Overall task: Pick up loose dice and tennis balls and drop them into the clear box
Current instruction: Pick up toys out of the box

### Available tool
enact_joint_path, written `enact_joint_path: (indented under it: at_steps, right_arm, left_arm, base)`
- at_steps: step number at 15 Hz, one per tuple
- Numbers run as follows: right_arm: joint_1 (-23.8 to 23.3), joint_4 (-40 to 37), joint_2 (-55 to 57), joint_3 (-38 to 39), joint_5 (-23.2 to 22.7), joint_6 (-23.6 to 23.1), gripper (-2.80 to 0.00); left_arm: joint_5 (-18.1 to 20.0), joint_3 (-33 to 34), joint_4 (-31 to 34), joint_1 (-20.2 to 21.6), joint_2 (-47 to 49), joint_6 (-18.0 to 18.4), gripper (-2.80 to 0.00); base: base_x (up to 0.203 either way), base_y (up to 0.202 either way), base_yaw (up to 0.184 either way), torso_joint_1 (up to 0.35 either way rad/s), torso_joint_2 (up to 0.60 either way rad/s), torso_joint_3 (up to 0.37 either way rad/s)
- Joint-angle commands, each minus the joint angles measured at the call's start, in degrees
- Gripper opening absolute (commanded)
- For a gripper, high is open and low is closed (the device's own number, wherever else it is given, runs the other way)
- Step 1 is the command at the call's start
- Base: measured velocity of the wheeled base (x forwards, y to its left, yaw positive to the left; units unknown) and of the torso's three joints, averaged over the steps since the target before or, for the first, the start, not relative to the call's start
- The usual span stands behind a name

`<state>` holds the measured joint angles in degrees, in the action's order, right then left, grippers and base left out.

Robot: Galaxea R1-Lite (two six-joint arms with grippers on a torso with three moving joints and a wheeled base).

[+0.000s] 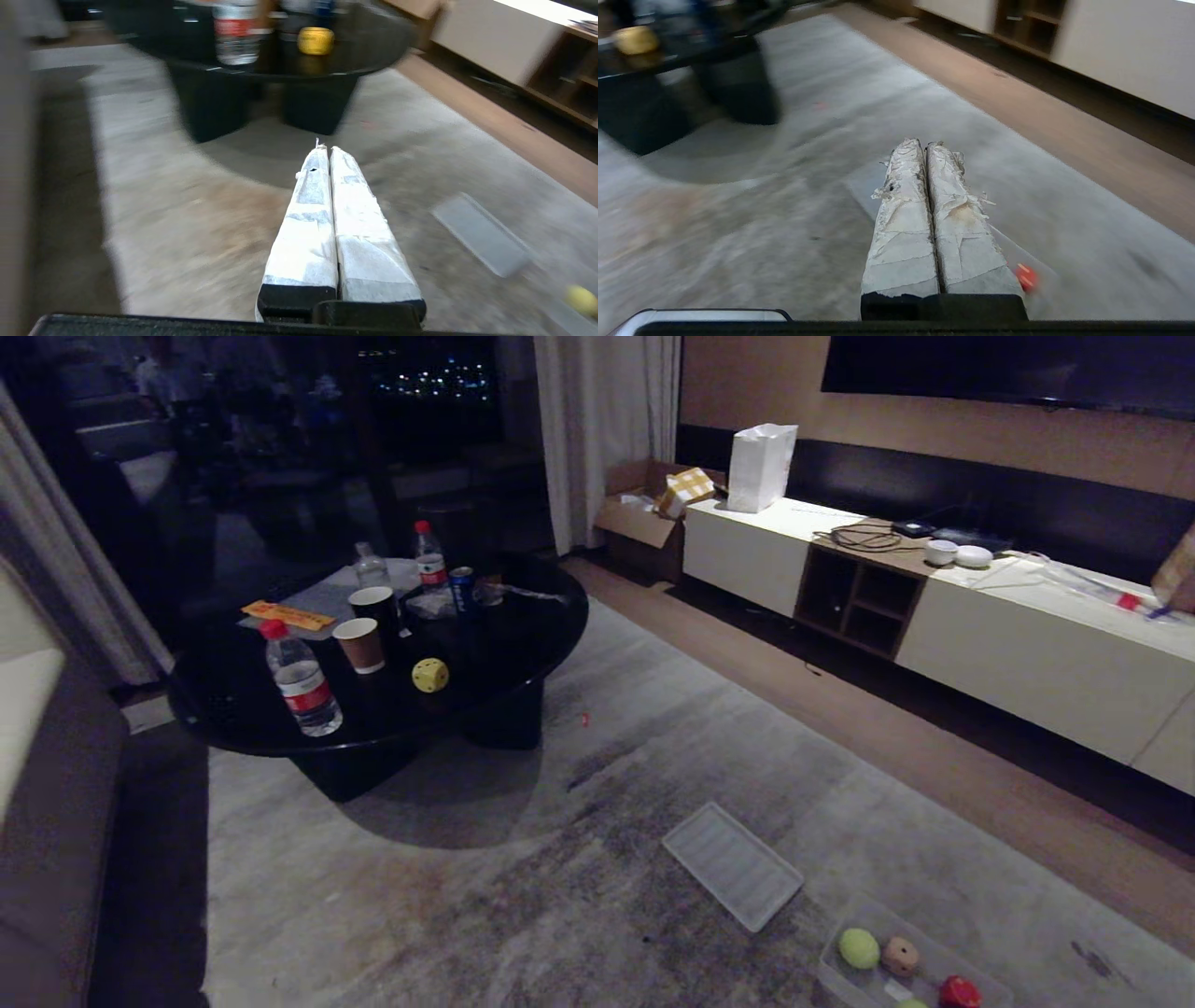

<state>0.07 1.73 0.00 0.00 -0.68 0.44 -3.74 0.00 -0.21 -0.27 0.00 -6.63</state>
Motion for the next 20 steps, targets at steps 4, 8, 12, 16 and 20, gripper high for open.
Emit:
enact_joint_path:
  at_steps: [4, 8, 12, 16, 20]
  right_arm:
    - [0.01, 0.03, 0.09, 0.62, -0.02, 0.00, -2.80]
    - [0.01, 0.03, 0.09, 0.56, 0.01, 0.00, -2.80]
    - [0.01, -0.05, 0.09, 0.61, -0.02, 0.00, -2.80]
    - [0.01, -0.06, 0.09, 0.53, -0.02, 0.00, -2.80]
    - [0.01, -0.06, 0.09, 0.61, -0.02, 0.00, -2.80]
  left_arm:
    - [-0.04, 0.09, -0.05, 0.00, 0.09, -0.05, -2.80]
    - [-0.04, 0.09, -0.05, 0.00, 0.09, -0.14, -2.80]
    - [-0.12, 0.09, -0.05, 0.00, 0.09, -0.31, -2.80]
    - [-0.04, 0.09, -0.14, 0.00, 0.09, -0.29, -2.80]
    - [-0.12, 0.09, -0.14, 0.00, 0.09, -0.49, -2.80]
  base:
    - [0.000, -0.006, 0.166, 0.003, 0.00, 0.002]
    - [-0.001, -0.007, 0.166, 0.001, 0.00, 0.002]
    - [0.001, -0.003, 0.137, 0.000, 0.00, 0.000]
    - [0.000, 0.000, 0.000, 0.000, 0.00, 0.000]
    - [0.013, 0.000, 0.000, 0.000, 0.00, 0.001]
